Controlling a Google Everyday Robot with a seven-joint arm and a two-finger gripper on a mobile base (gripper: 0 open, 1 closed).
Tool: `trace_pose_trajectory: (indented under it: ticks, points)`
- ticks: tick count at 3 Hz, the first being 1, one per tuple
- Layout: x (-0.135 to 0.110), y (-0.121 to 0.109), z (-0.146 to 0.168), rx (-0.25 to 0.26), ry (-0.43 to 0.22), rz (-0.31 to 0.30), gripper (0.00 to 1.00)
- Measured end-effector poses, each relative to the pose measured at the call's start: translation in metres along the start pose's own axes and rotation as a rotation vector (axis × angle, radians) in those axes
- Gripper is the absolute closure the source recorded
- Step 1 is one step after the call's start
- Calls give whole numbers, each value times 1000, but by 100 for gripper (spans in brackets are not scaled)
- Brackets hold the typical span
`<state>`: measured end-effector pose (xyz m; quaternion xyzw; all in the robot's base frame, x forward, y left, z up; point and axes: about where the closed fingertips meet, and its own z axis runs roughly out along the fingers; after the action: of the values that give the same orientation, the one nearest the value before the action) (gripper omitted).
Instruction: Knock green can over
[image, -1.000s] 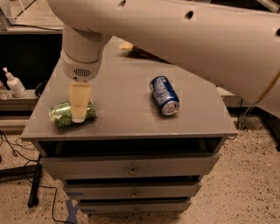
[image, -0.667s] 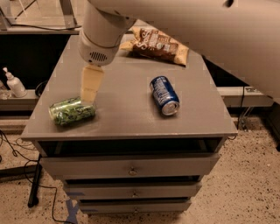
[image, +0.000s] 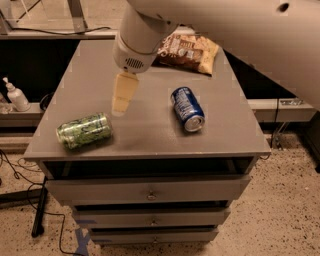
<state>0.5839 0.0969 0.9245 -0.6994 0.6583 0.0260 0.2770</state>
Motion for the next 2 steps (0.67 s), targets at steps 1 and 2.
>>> trace_pose_trajectory:
  ticks: [1,2]
  points:
    - [53,-29,-13,66,-3,78,0]
    - [92,-62,-37,158,-41,134,0]
